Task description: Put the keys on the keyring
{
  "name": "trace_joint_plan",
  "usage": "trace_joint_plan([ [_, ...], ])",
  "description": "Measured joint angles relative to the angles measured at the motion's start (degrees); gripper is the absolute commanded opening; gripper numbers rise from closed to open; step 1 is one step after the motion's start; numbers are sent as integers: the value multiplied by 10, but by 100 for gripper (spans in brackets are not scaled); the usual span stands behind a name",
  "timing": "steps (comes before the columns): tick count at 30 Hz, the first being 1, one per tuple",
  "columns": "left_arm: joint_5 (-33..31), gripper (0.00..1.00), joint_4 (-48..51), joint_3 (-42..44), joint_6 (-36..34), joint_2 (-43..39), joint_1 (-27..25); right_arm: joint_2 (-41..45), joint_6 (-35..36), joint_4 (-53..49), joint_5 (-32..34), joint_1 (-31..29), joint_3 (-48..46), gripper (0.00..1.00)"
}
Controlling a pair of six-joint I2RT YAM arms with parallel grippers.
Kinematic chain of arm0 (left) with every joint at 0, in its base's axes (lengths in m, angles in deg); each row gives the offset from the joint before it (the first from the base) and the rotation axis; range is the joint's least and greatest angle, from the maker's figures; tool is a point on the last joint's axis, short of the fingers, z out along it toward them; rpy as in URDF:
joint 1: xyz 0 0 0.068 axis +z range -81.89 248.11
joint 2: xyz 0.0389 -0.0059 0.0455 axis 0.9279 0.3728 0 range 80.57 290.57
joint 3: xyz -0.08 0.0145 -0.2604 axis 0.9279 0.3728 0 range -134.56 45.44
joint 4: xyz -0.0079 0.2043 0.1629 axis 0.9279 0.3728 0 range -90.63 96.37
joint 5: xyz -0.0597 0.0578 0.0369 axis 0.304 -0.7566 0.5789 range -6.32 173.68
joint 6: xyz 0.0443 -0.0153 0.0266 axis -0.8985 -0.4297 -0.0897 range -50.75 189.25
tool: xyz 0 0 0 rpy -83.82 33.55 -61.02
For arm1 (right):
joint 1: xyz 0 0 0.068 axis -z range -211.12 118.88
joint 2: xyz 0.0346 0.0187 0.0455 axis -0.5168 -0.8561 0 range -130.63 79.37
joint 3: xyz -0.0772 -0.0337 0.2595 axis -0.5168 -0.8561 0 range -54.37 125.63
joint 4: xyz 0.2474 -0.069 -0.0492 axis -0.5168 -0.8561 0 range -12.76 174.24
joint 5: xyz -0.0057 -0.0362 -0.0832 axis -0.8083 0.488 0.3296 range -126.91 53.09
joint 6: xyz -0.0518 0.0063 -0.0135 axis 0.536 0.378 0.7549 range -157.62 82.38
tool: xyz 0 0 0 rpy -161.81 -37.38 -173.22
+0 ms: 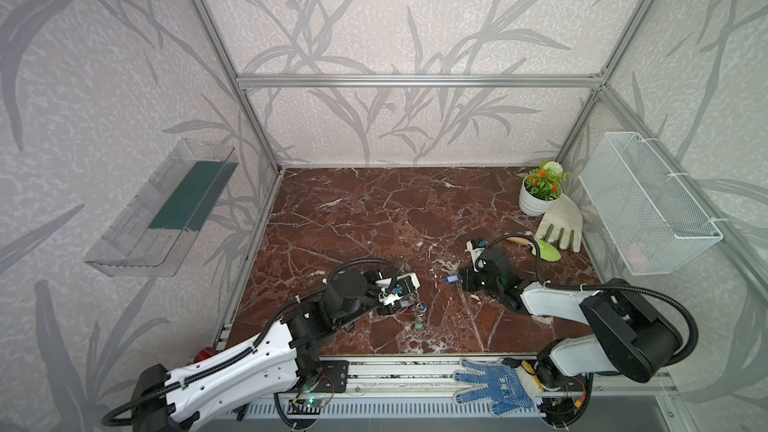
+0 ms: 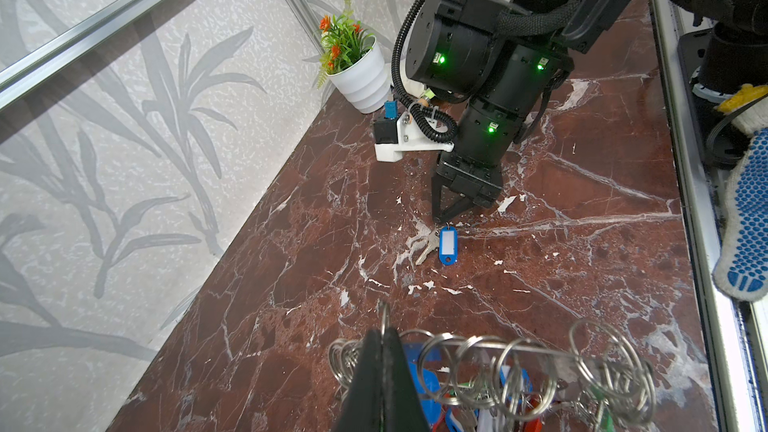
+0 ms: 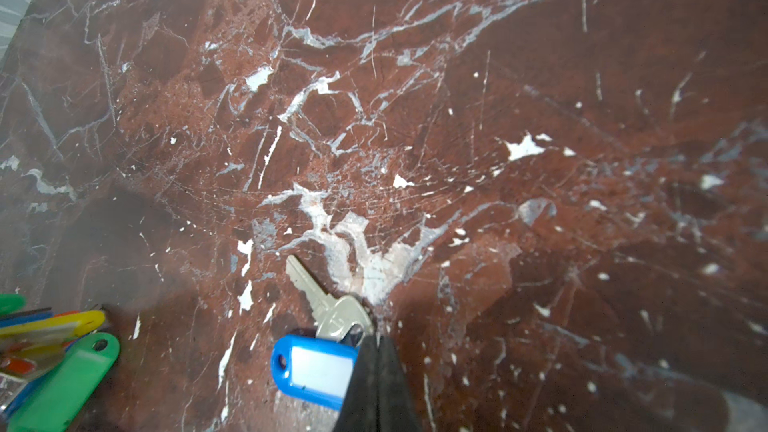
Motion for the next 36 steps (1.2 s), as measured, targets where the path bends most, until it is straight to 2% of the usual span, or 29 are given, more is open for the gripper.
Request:
trace_joint_plan([
  [8,3,0,0,0,0,0,0,68,0,-30,-12,3,-3,0],
  [11,3,0,0,0,0,0,-1,87,-1,-92,-36,19,17,0],
  [19,5,0,0,0,0,0,-2,88,-2,-198,-81,51,90,0],
  [36,5,0,1,0,0,0,-2,70,-3,-234,-118,55,108,0],
])
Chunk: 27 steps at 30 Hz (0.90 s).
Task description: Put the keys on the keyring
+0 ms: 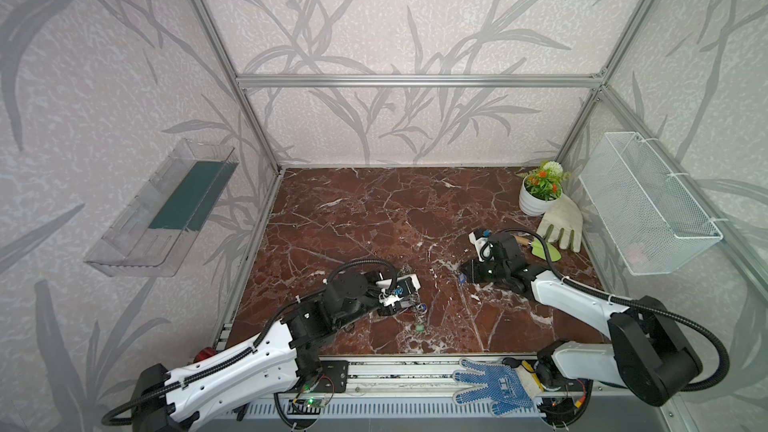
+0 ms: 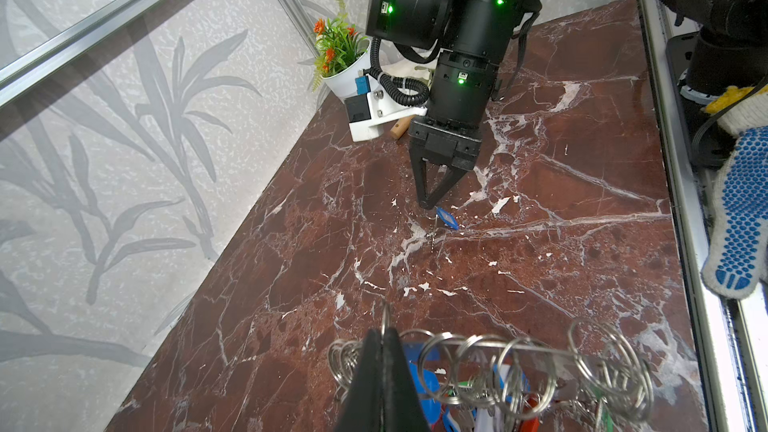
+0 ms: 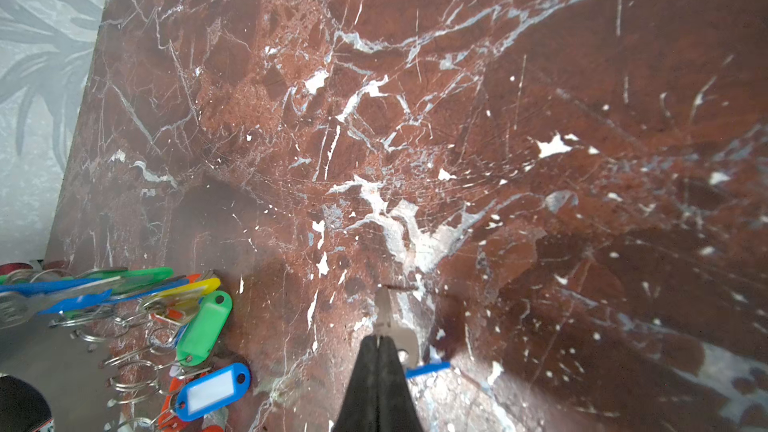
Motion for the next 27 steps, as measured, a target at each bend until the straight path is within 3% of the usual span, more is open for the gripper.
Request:
trace_joint_plan([
  [10,2,0,0,0,0,0,0,7,0,-40,-5,0,11,0],
  [17,2,0,0,0,0,0,0,79,-1,-50,-24,23,28,0],
  [27,5,0,1,0,0,0,-1,54,-1,-87,-22,45,50,0],
])
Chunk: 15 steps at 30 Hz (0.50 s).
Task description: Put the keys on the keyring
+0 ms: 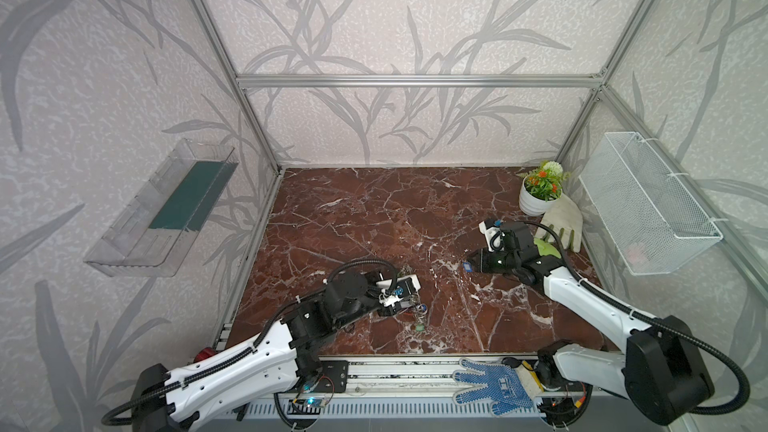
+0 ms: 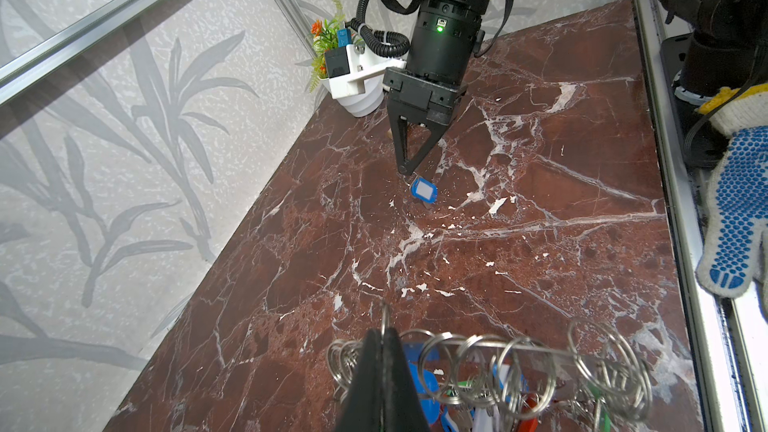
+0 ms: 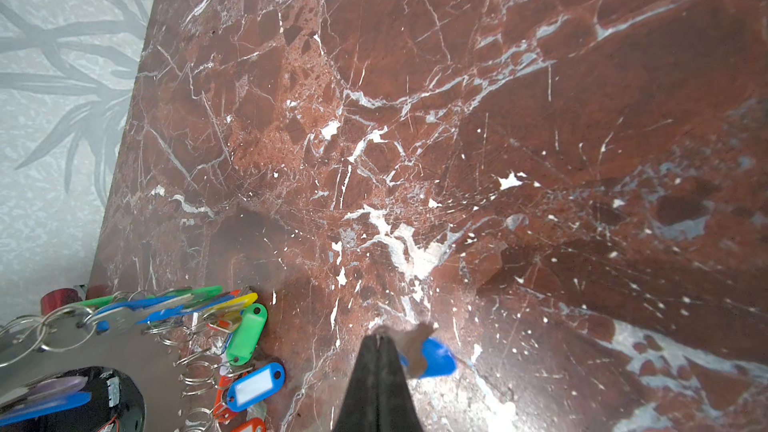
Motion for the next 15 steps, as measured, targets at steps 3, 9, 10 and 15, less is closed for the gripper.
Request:
trace_joint_plan([
  [3,1,0,0,0,0,0,0,-2,0,4,-5,0,-1,0],
  [9,3,0,1,0,0,2,0,-30,0,17,-16,0,-3,0],
  [10,3,0,1,0,0,2,0,-33,0,18,-17,0,-3,0],
  [15,5,0,2,0,0,3,0,-51,-10,17,-14,-6,-2,17],
])
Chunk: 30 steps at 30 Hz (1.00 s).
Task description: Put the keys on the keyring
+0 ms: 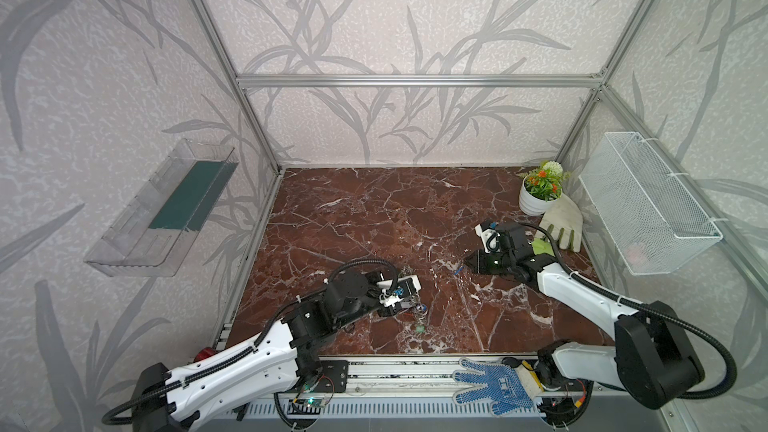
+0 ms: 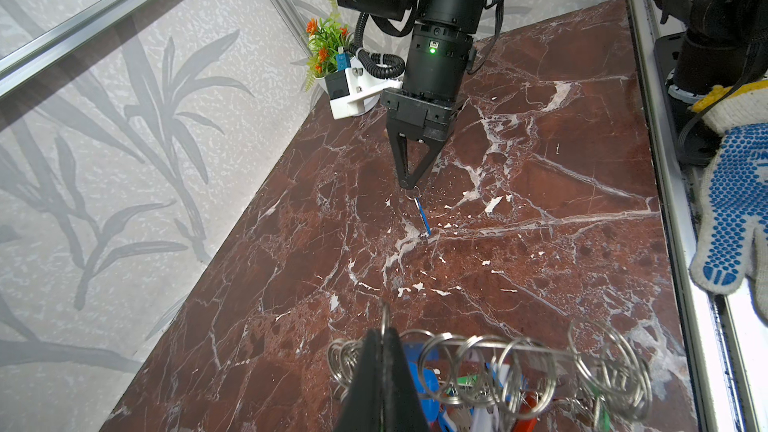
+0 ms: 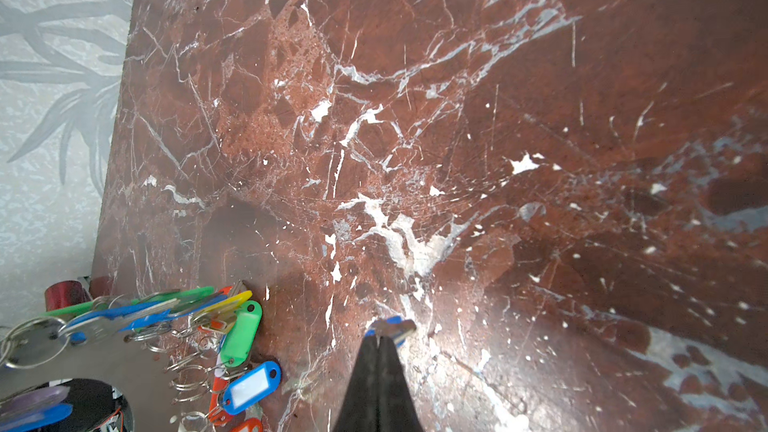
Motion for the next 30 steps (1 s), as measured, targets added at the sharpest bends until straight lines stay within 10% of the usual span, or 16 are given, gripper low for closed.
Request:
trace_joint_plan([
  [5,0,0,1,0,0,0,0,-41,-2,-10,1,-16,10,59],
  [9,0,0,2,0,0,1,0,-51,1,-7,-14,-29,23,71],
  [30,7,0,3,0,1,5,0,-45,33,-123,87,-84,56,52],
])
